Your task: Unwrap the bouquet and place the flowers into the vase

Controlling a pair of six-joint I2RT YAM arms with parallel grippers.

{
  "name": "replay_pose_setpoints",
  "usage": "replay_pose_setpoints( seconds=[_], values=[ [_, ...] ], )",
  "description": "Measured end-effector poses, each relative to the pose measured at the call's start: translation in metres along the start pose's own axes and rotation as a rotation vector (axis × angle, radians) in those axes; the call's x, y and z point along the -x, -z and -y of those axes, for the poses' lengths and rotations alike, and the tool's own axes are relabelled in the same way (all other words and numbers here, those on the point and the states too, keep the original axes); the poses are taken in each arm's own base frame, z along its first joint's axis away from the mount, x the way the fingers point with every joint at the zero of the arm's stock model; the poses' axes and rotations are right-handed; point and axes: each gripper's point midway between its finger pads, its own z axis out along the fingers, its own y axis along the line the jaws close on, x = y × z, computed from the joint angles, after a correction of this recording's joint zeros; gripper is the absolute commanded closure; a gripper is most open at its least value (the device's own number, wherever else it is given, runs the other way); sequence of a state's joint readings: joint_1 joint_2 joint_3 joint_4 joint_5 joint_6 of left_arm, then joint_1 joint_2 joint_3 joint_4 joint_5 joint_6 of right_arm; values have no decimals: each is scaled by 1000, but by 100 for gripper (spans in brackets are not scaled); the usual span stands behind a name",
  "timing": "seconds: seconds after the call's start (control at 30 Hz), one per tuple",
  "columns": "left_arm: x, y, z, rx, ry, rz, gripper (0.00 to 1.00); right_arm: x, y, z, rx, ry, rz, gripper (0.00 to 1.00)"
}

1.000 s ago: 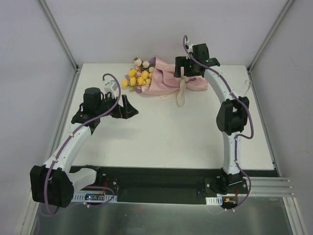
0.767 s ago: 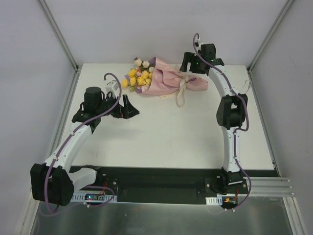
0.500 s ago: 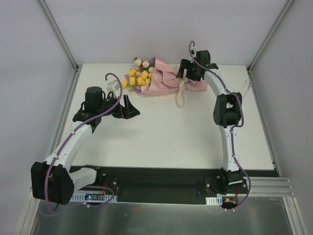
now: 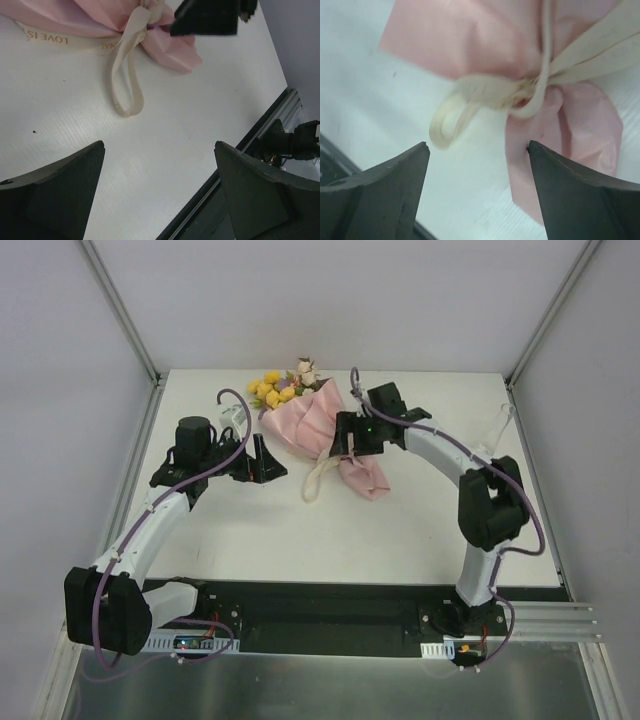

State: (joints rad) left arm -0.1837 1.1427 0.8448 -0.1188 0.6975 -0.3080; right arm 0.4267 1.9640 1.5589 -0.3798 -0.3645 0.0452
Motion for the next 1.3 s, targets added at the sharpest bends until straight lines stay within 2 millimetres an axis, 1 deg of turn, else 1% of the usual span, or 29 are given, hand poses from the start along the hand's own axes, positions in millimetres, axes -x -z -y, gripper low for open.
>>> replay_pose_setpoints(
  seconds=[0.07, 0.13, 0.17, 0.2, 0.27, 0.37, 0.4, 0.43, 0.5, 0.6, 0.63, 0.7, 0.73, 0.8, 0.83, 0.9, 0.93, 0.97, 1.03, 1.07, 1.1, 1.13, 1.2, 1.23, 1.3],
  values=[
    [0, 0, 0, -2, 1, -2, 12, -26, 16, -33, 31, 53, -12, 14],
    [-1, -1, 0, -5, 7, -8, 18, -48, 33, -60, 69, 101, -21, 14],
    [-1, -2, 0, -8, 13, -12, 20, -52, 39, -67, 79, 113, -17, 14],
    [-2, -4, 0, -14, 23, -20, 24, -52, 46, -73, 85, 120, -5, 14],
    [-3, -7, -1, -25, 43, -38, 26, -44, 52, -69, 55, 111, 30, 16],
    [-8, -14, -2, -38, 67, -69, 28, -31, 50, -51, -24, 73, 58, 19],
    [-9, -16, -2, -41, 70, -78, 28, -25, 46, -46, -52, 57, 65, 21],
    [-11, -20, 0, -47, 71, -93, 29, -20, 43, -41, -68, 45, 72, 25],
    [-16, -26, 6, -59, 74, -119, 30, -7, 34, -38, -93, 26, 82, 26],
    [-21, -39, 24, -92, 77, -171, 31, 13, 16, -38, -114, 15, 102, 30],
    [-20, -43, 31, -99, 79, -183, 34, 17, 11, -38, -117, 13, 103, 36],
    [-14, -49, 41, -102, 89, -198, 36, 18, 1, -36, -125, 9, 97, 44],
    [-8, -52, 46, -108, 85, -197, 37, 16, -3, -35, -128, 7, 89, 54],
    [9, -57, 50, -100, 76, -182, 37, 9, -10, -33, -136, 4, 65, 61],
    [18, -59, 51, -91, 69, -170, 37, 6, -13, -33, -139, 3, 55, 73],
    [33, -63, 51, -71, 61, -151, 38, -1, -17, -34, -139, 12, 42, 82],
    [38, -65, 50, -62, 59, -147, 38, -7, -18, -36, -137, 16, 36, 91],
    [43, -67, 48, -49, 57, -141, 38, -15, -20, -37, -137, 20, 24, 92],
    [49, -73, 44, -28, 58, -141, 37, -33, -22, -38, -135, 28, -2, 92],
    [50, -76, 41, -17, 61, -146, 37, -47, -22, -37, -138, 29, -25, 89],
    [50, -80, 37, -9, 66, -154, 37, -60, -20, -36, -142, 32, -49, 71],
    [48, -83, 33, 0, 75, -171, 37, -73, -17, -34, -148, 37, -72, 61],
    [46, -91, 28, 7, 86, -200, 44, -82, -10, -33, -158, 36, -84, 43],
    [46, -97, 24, 11, 88, -215, 46, -81, -5, -32, -164, 39, -77, 39],
    [46, -109, 17, 17, 88, -241, 48, -72, 6, -32, -162, 36, -44, 35]
  ],
)
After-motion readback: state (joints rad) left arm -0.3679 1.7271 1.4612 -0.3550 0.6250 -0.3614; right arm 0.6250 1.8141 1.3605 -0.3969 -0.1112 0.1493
